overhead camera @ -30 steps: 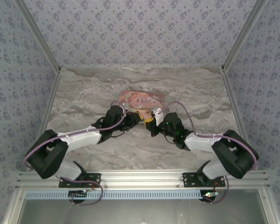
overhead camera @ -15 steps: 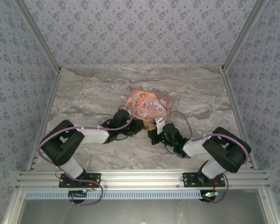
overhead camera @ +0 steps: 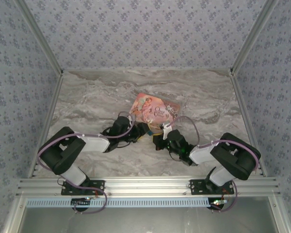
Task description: Unlock a padlock with a key
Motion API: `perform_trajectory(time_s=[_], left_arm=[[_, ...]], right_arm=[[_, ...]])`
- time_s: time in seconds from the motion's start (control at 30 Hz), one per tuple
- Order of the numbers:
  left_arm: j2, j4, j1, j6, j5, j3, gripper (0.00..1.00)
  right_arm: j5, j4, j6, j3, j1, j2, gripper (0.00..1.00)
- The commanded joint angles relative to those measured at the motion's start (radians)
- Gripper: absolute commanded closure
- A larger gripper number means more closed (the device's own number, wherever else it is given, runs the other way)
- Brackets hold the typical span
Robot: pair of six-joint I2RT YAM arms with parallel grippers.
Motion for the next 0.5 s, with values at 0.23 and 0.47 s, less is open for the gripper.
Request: perform_trajectory(time_s=[0.23, 0.47], left_arm=[[0.010, 0.177, 0.015, -0.111, 0.018, -0.042, 0.37], [0.036, 0.201, 0.010, -0.135, 0.019, -0.036, 0.50]], right_arm=[[-0.028, -0.109, 0.259, 0.084, 0.005, -0.067, 1.00], [-0.065, -0.135, 0.384, 0.114, 0.002, -0.063, 1.00]])
